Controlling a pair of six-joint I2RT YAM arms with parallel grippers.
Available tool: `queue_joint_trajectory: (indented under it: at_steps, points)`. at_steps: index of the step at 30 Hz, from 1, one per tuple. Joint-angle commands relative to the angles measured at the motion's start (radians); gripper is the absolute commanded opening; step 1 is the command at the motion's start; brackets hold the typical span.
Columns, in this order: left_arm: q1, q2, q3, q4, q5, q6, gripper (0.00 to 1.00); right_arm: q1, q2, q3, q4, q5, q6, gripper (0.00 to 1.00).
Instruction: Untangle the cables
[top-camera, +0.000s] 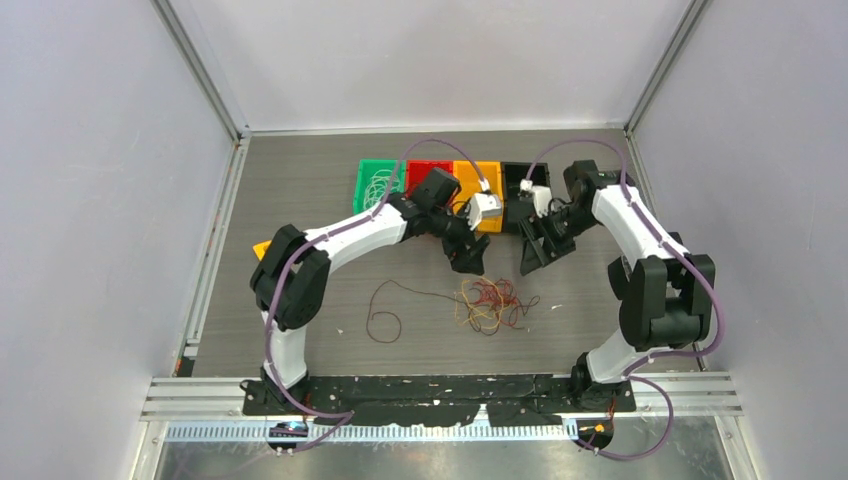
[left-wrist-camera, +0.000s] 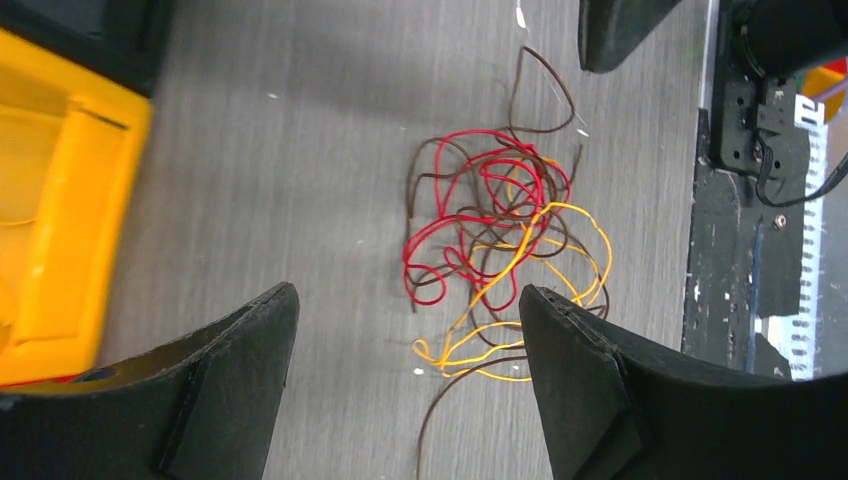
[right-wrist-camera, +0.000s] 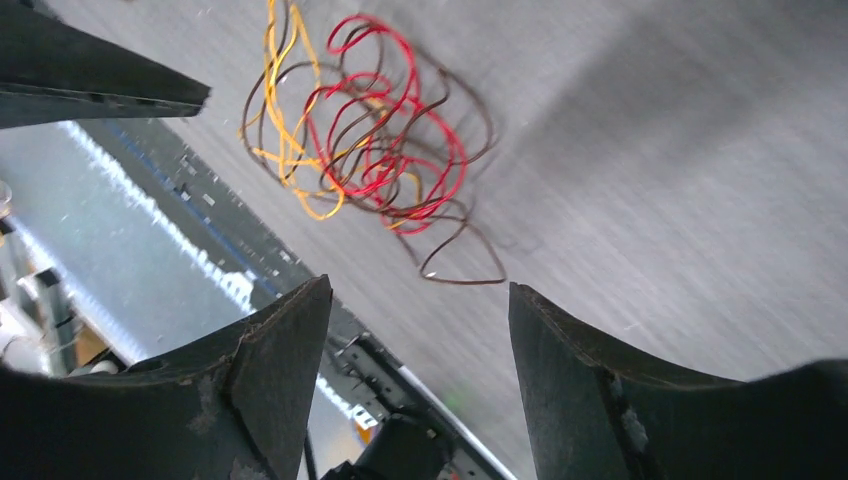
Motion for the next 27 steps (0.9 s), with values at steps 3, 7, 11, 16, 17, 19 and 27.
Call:
queue_joint_trajectory:
  at_steps: [3, 7, 11, 16, 17, 19, 27]
  points:
    - [-0.06, 0.064, 0.064, -0.072, 0.02, 0.064, 0.87, 0.007, 0.013, -0.078, -0.024, -0.087, 0.022, 0.72]
    - [-0.076, 0.113, 0.106, -0.11, 0.019, 0.06, 0.85, 0.022, 0.083, -0.105, 0.01, -0.109, 0.054, 0.71]
    - [-0.087, 0.116, 0.095, -0.115, 0.007, 0.078, 0.74, 0.099, 0.105, -0.126, 0.103, -0.066, 0.107, 0.71]
    - [-0.076, -0.014, 0.045, -0.094, 0.005, 0.074, 0.09, 0.179, 0.124, -0.132, 0.251, 0.078, 0.207, 0.66]
    - [-0.073, -0.058, 0.023, -0.085, 0.007, 0.074, 0.0, 0.202, 0.131, -0.127, 0.277, 0.123, 0.212, 0.65]
    - [-0.061, -0.162, -0.038, -0.04, 0.014, 0.053, 0.0, 0.243, 0.158, -0.118, 0.296, 0.193, 0.217, 0.59]
    - [0.004, -0.454, -0.064, -0.029, 0.004, -0.073, 0.0, 0.344, 0.206, -0.133, 0.326, 0.353, 0.177, 0.22]
